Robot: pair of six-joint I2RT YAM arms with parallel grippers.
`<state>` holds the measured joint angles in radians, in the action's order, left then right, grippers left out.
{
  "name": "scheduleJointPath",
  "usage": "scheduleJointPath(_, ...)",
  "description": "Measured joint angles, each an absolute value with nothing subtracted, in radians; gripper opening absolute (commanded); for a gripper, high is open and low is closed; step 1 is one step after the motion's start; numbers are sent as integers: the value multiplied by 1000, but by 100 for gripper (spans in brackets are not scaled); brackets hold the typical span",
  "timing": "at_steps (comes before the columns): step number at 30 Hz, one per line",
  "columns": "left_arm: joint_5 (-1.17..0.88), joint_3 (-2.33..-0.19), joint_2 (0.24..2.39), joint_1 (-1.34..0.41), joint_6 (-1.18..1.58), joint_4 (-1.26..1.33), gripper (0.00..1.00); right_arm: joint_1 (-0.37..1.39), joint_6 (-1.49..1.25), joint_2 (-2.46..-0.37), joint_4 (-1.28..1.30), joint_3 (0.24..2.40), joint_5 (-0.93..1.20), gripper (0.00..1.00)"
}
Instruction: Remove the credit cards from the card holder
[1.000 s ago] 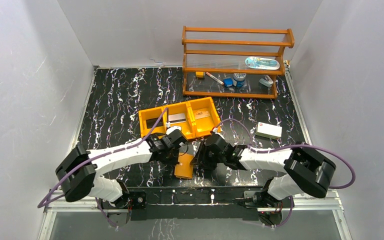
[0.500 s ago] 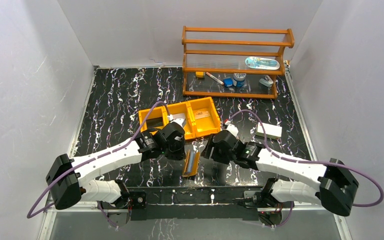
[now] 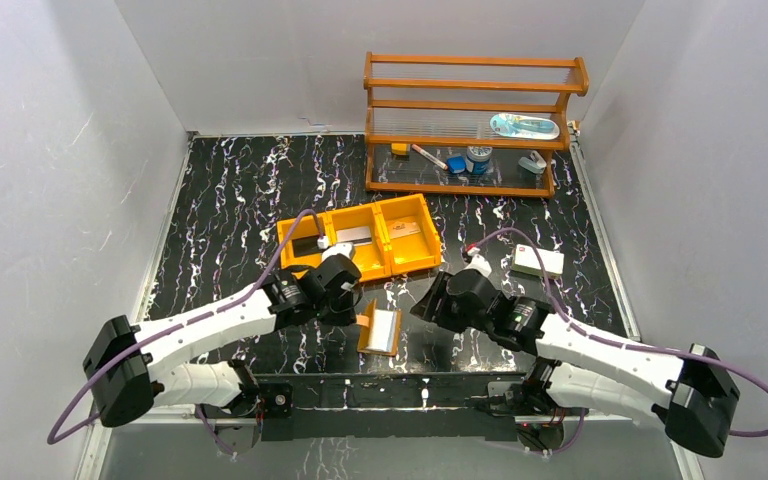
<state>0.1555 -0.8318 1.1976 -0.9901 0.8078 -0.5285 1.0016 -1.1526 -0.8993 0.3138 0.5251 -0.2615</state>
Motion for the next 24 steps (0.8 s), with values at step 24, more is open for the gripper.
scheduleJointPath(24, 255, -640, 1072, -976, 968, -670, 0, 1002, -1205, -1394, 79, 668, 119, 43)
